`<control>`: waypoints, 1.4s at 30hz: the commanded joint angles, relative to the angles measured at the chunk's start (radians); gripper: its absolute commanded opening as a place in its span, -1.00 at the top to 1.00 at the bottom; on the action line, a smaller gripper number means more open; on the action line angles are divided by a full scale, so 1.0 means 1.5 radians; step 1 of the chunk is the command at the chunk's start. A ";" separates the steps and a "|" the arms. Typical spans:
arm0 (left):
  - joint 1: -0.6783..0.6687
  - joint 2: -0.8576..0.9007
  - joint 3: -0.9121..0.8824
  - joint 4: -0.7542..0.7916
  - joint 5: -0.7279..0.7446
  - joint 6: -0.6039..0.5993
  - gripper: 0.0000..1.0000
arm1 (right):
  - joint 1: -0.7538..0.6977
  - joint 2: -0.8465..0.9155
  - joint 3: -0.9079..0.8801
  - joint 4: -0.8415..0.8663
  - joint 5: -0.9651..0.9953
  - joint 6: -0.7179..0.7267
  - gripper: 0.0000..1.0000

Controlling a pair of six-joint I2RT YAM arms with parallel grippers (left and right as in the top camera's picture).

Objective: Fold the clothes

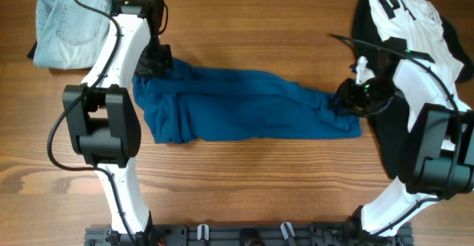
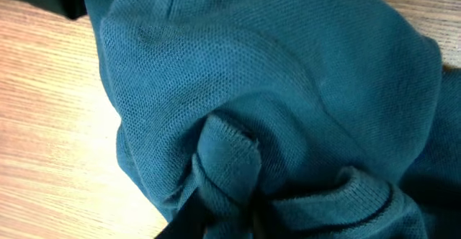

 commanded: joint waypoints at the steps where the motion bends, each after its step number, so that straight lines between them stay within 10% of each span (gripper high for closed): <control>1: 0.004 -0.007 -0.004 0.005 0.006 -0.005 0.14 | -0.005 -0.020 0.047 0.004 0.063 0.033 -0.13; 9: 0.004 -0.007 -0.004 0.031 0.006 -0.006 -1.00 | -0.005 -0.020 0.042 -0.040 0.220 0.082 -0.16; 13: 0.004 -0.007 -0.004 0.052 0.006 -0.006 -1.00 | -0.005 -0.018 0.005 -0.012 0.231 0.084 -0.52; 22: 0.004 -0.007 -0.004 0.060 0.006 -0.006 -1.00 | 0.034 -0.018 -0.066 0.076 0.124 0.009 -0.45; 30: 0.003 -0.007 -0.004 0.061 0.006 -0.006 -0.99 | 0.060 -0.017 -0.149 0.206 0.201 0.057 0.02; 34: 0.004 -0.007 -0.004 0.069 0.006 -0.006 -0.99 | 0.056 -0.018 -0.143 0.275 0.258 0.109 0.92; 42: 0.004 -0.007 -0.004 0.088 0.006 -0.006 -1.00 | -0.036 -0.019 0.087 0.263 0.039 -0.008 0.92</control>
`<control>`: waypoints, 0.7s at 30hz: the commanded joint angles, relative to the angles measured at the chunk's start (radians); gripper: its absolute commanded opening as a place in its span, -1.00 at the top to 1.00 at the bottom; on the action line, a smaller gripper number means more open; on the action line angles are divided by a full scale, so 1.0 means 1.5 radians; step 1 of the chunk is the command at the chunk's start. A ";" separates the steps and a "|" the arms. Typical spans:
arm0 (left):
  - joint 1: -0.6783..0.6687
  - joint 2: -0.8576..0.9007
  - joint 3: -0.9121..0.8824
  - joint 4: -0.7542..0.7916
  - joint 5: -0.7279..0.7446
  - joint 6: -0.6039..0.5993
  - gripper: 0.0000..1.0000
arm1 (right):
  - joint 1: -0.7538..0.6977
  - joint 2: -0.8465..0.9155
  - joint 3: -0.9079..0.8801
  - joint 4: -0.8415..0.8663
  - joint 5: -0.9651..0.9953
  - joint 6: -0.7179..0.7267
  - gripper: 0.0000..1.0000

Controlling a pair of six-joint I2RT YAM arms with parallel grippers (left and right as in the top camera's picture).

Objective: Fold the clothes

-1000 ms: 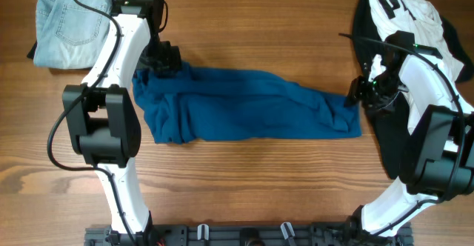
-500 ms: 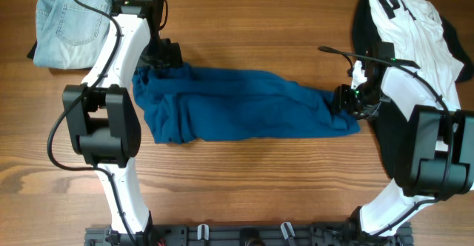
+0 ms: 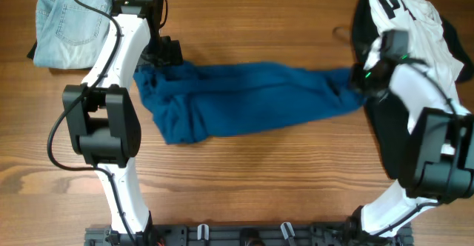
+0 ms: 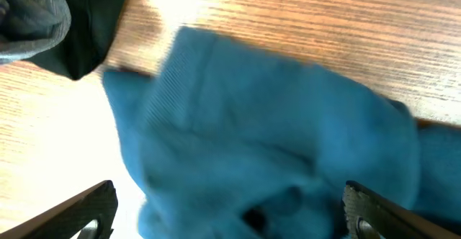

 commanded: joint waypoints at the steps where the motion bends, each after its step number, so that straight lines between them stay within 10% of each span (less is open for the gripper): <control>1: 0.004 -0.007 -0.004 0.006 0.004 0.001 -1.00 | -0.038 0.001 0.104 -0.012 -0.096 -0.075 0.92; 13: 0.004 -0.007 -0.004 0.031 0.004 -0.002 -0.99 | -0.001 0.000 0.115 -0.068 -0.206 -0.108 0.91; 21: 0.004 -0.007 -0.004 0.041 0.004 -0.002 -0.99 | 0.304 0.002 0.125 0.040 -0.151 0.090 0.92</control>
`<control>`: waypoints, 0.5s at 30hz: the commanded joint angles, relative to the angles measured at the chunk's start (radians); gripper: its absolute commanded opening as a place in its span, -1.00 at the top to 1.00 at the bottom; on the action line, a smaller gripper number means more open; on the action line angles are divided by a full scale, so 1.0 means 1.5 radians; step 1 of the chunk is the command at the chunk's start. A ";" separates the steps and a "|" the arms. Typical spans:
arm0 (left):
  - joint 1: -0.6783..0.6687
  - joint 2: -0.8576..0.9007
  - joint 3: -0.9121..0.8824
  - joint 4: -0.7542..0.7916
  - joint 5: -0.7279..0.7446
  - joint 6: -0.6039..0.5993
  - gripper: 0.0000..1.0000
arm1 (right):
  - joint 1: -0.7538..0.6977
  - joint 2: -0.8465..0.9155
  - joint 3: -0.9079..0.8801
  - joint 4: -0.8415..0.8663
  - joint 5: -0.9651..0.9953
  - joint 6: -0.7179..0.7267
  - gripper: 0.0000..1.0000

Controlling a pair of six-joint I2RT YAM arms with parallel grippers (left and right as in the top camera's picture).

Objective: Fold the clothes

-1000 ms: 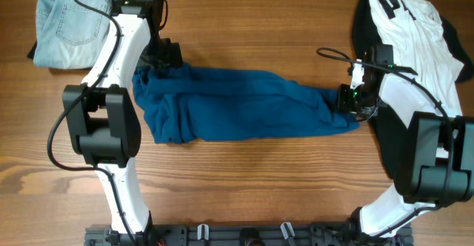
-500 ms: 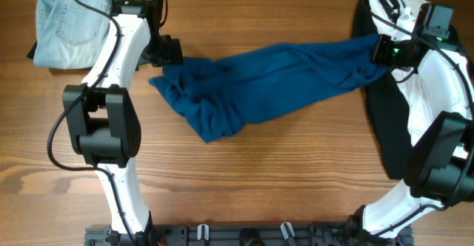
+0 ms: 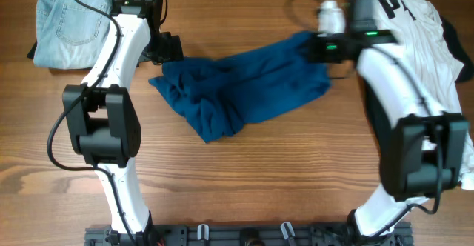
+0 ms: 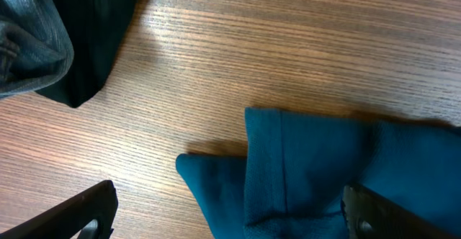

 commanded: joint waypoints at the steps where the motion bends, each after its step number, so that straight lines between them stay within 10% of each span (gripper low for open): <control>1: 0.004 -0.007 -0.004 0.002 0.004 -0.002 -0.99 | 0.102 0.003 0.013 0.025 0.056 0.087 0.92; 15: 0.004 -0.007 -0.004 0.007 0.004 -0.002 -1.00 | 0.172 0.057 0.012 0.010 0.121 0.036 0.92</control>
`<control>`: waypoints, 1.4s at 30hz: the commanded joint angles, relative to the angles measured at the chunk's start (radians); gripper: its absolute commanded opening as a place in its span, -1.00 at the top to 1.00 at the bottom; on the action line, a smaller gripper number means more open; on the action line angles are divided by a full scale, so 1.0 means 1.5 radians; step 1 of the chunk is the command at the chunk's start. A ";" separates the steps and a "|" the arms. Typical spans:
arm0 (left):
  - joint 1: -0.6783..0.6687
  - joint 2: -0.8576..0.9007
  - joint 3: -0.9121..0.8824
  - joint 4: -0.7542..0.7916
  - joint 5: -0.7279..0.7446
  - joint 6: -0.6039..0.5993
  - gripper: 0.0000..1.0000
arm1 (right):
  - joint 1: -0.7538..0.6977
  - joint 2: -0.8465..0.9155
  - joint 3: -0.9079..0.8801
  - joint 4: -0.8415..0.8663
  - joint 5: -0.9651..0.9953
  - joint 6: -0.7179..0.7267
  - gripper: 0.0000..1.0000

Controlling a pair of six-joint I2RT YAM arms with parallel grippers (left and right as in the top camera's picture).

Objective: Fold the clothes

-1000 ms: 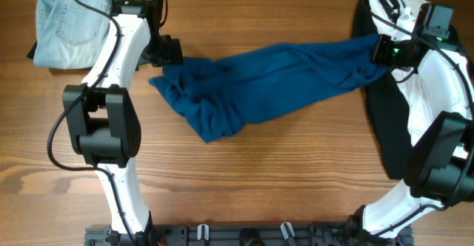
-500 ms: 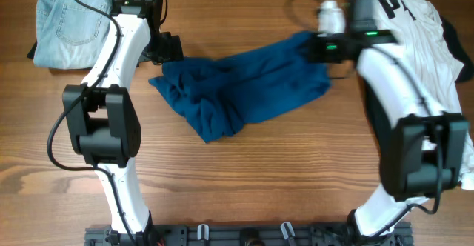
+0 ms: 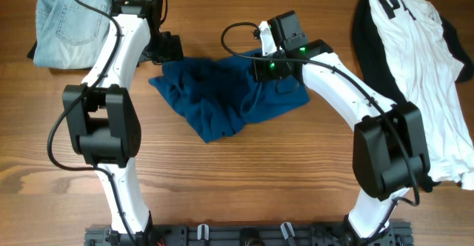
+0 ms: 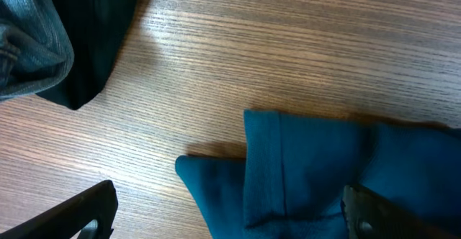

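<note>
The blue garment (image 3: 222,94) lies bunched on the wooden table, left of the middle. Its right end is drawn over onto the rest. My right gripper (image 3: 265,68) sits on the garment's upper right part and appears shut on that end. At the garment's upper left corner hovers my left gripper (image 3: 169,47). In the left wrist view that gripper (image 4: 229,214) is open wide, one finger (image 4: 79,212) over bare wood. A hemmed edge of the blue garment (image 4: 310,174) lies between the jaws, untouched.
Folded light jeans (image 3: 70,20) lie on a dark cloth at the far left; the jeans (image 4: 25,44) also show in the left wrist view. A white shirt (image 3: 415,46) on a black garment (image 3: 385,127) covers the right side.
My right gripper has moved left and a little toward the front with the garment's right end, so the cloth is more bunched. The left gripper stays open in the same place.
The garment lay stretched across the table with a gripper shut on each end. Then the left gripper was open and the right end had shifted back. Later the right gripper held that end left of where it began, and now over the garment's middle.
</note>
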 commanded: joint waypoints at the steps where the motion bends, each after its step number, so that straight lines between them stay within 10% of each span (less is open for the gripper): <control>1: 0.004 -0.007 -0.004 0.004 0.004 -0.002 -0.99 | -0.003 0.010 0.012 -0.002 0.016 -0.034 0.92; 12: 0.004 -0.007 -0.004 0.004 0.004 -0.002 -1.00 | -0.026 0.002 0.026 -0.024 0.058 -0.029 0.92; 24: 0.004 -0.007 -0.004 0.019 0.017 -0.002 -0.99 | -0.333 -0.030 0.171 -0.116 0.025 -0.207 0.92; 42: 0.004 -0.007 -0.004 0.022 0.023 -0.002 -1.00 | -0.102 0.087 0.169 -0.177 0.067 -0.217 0.90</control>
